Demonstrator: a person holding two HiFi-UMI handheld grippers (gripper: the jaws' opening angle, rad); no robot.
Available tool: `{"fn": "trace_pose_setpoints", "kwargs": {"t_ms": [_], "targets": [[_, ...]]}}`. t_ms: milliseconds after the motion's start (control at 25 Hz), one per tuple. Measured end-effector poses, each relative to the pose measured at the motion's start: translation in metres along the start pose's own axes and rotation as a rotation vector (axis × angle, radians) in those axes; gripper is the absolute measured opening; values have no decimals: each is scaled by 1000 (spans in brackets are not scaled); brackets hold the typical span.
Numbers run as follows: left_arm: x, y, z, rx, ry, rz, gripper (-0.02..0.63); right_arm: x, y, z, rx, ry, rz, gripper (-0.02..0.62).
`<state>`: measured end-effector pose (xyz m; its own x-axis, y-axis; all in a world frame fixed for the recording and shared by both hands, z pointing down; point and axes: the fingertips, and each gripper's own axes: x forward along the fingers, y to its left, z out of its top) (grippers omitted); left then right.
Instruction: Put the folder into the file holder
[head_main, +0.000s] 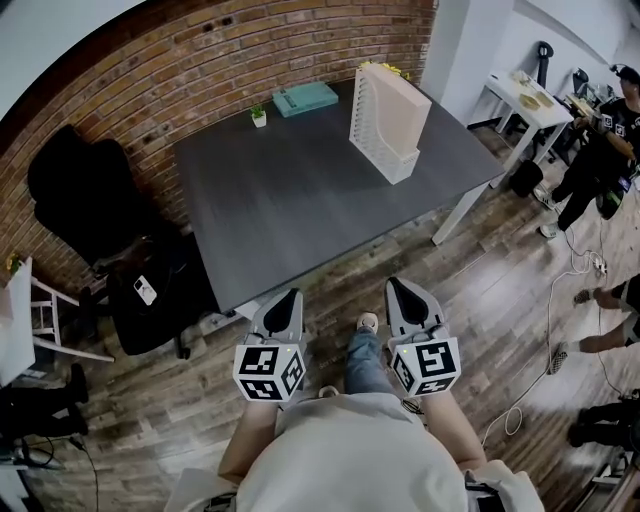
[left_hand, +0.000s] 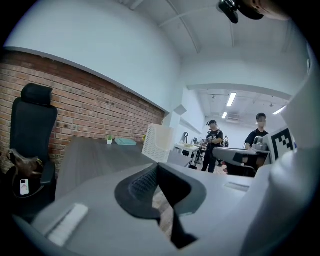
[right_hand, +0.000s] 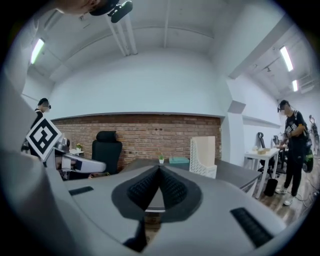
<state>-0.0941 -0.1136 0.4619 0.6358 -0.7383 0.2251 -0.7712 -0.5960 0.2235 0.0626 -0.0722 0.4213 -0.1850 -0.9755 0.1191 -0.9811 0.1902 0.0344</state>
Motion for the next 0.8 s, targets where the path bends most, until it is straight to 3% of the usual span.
{"fn": "trace_pose_setpoints", "kwargs": {"t_ms": [800], "targets": [[-23, -3, 1, 32, -2, -17, 9, -10, 20, 11, 48, -39, 12, 2]]}}
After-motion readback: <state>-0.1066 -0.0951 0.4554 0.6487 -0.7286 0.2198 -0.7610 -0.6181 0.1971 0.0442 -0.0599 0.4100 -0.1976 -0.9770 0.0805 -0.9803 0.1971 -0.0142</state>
